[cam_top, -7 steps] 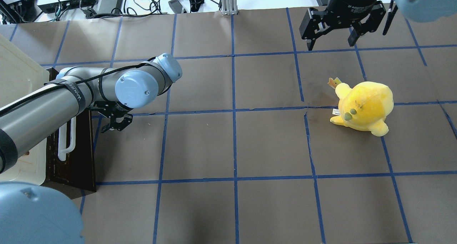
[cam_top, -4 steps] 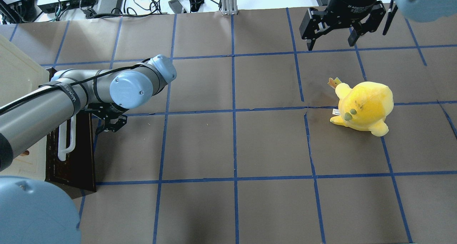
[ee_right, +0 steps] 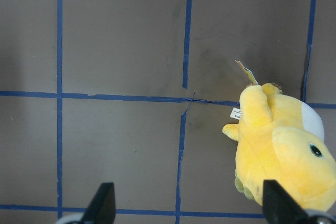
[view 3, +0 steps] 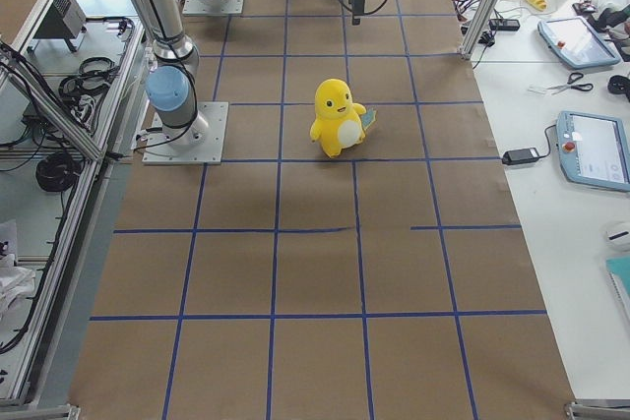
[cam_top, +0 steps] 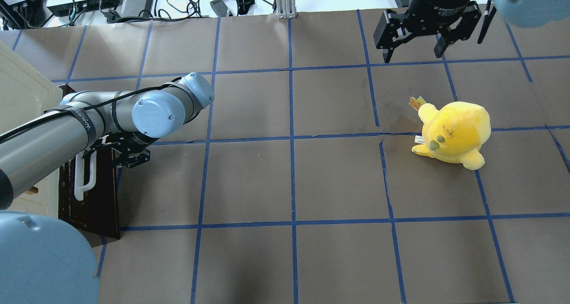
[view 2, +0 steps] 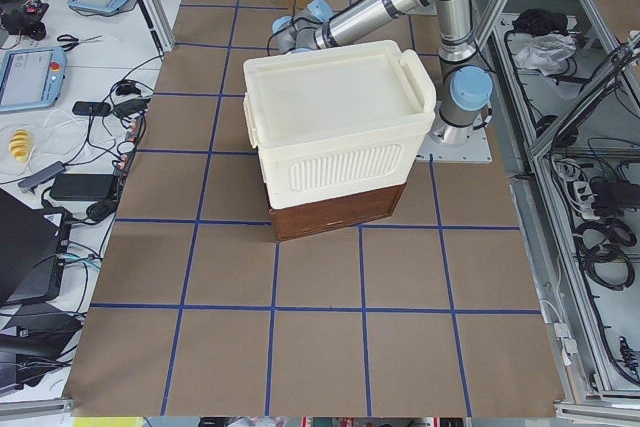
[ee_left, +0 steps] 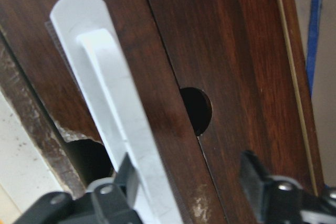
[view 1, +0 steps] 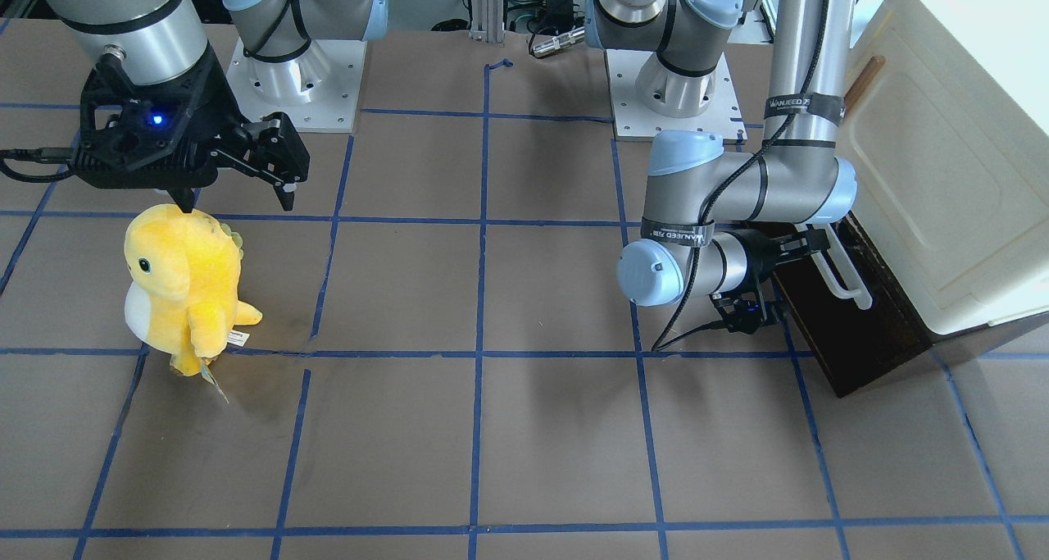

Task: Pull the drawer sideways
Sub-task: 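Close the left gripper on the white drawer handle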

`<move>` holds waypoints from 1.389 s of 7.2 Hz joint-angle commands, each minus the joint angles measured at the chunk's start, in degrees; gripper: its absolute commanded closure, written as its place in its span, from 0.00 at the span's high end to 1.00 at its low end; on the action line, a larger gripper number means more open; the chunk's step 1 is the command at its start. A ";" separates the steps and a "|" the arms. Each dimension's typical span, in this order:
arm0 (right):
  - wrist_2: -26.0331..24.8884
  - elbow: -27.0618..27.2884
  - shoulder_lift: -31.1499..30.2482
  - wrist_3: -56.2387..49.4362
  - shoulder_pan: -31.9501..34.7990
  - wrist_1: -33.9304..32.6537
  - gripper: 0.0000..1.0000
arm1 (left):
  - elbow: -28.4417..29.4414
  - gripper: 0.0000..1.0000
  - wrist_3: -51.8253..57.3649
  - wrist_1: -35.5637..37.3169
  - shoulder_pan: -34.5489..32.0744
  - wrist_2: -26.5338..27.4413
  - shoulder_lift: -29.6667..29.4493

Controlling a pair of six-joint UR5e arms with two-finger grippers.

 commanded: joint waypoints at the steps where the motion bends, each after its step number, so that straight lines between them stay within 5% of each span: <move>1: 0.00 0.00 0.00 0.00 0.00 0.00 1.00 | 0.08 0.12 0.41 -1.64 -0.91 0.07 1.65; 10: 0.00 0.00 0.00 -0.09 0.00 0.00 1.00 | 1.13 0.20 0.85 -5.34 -2.06 -0.10 3.51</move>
